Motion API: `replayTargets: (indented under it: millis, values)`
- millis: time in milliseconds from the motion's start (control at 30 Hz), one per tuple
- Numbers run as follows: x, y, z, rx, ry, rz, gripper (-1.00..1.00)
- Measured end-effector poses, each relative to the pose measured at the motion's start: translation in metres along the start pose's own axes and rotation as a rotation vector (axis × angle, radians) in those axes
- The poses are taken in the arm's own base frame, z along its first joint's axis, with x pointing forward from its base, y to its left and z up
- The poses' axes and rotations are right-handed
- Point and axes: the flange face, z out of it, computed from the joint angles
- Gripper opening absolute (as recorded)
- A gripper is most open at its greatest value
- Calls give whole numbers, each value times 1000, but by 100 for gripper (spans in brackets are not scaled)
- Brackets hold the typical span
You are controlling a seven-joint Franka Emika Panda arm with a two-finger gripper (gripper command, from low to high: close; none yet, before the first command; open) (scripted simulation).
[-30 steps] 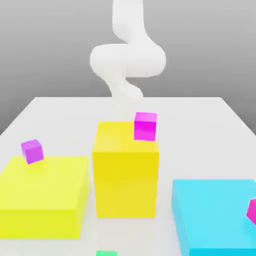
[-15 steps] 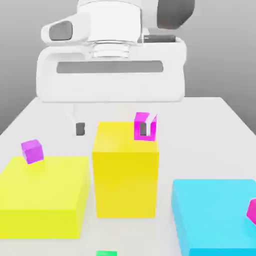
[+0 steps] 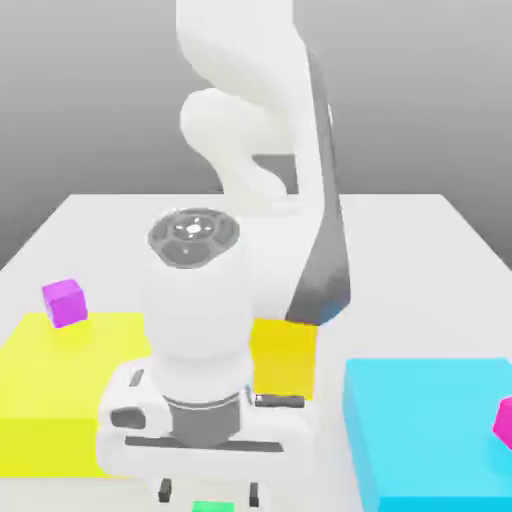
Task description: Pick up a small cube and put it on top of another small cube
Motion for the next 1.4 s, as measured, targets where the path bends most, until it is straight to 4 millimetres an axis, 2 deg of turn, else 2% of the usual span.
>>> replayTargets:
  millis: [33, 200, 233, 267, 400, 467, 633, 767, 800, 1067, 1133, 1167, 1300, 1333, 1400]
  values:
    - [0, 0, 13, 0, -1, 0, -100]
    - [0, 0, 13, -1, -1, 0, -100]
    - [-1, 1, 19, -1, -1, 0, -100]
    - [-1, 1, 15, -1, -1, 0, -100]
    - [0, 1, -33, -1, -1, 2, -100]
    - [11, 25, -56, -2, 0, 97, -100]
    - [38, 113, -104, -5, 4, 434, -100]
    - [49, 203, -137, -4, 4, 753, -100]
    - [48, 225, -144, -4, 3, 831, -100]
    - [4, 339, -188, 0, 0, 1355, -100]
    - [-11, 365, -193, 1, -2, 1486, -100]
    - [-14, 371, -187, 2, -2, 1518, -100]
    - [-17, 377, -143, 1, -2, 1547, -100]
    - [-18, 377, -135, 1, -1, 1548, 100]
    - [-18, 377, -135, 1, -1, 1548, 100]
